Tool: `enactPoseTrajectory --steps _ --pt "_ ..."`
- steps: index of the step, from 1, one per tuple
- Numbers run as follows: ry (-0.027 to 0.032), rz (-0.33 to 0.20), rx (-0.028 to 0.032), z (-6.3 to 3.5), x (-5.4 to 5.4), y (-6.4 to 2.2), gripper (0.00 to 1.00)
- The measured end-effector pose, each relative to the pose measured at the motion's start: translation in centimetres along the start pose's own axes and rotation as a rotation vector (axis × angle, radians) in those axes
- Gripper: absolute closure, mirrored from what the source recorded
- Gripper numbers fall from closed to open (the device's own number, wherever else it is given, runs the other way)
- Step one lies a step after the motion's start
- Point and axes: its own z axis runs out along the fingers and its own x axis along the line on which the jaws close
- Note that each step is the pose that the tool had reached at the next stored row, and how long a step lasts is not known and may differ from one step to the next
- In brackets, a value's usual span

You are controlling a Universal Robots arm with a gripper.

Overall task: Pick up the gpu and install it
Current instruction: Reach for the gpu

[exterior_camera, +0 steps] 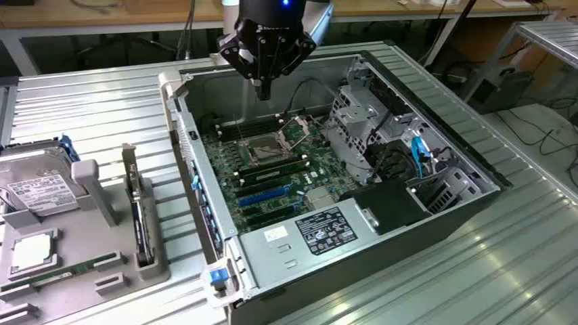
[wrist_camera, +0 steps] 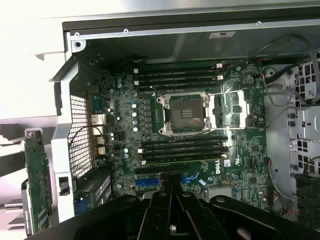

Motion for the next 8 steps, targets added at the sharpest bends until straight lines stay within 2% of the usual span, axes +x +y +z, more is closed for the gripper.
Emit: enactPoseTrajectory --steps 8 --pt "0.0000 0.000 0.0001 0.00 0.00 0.00 0.89"
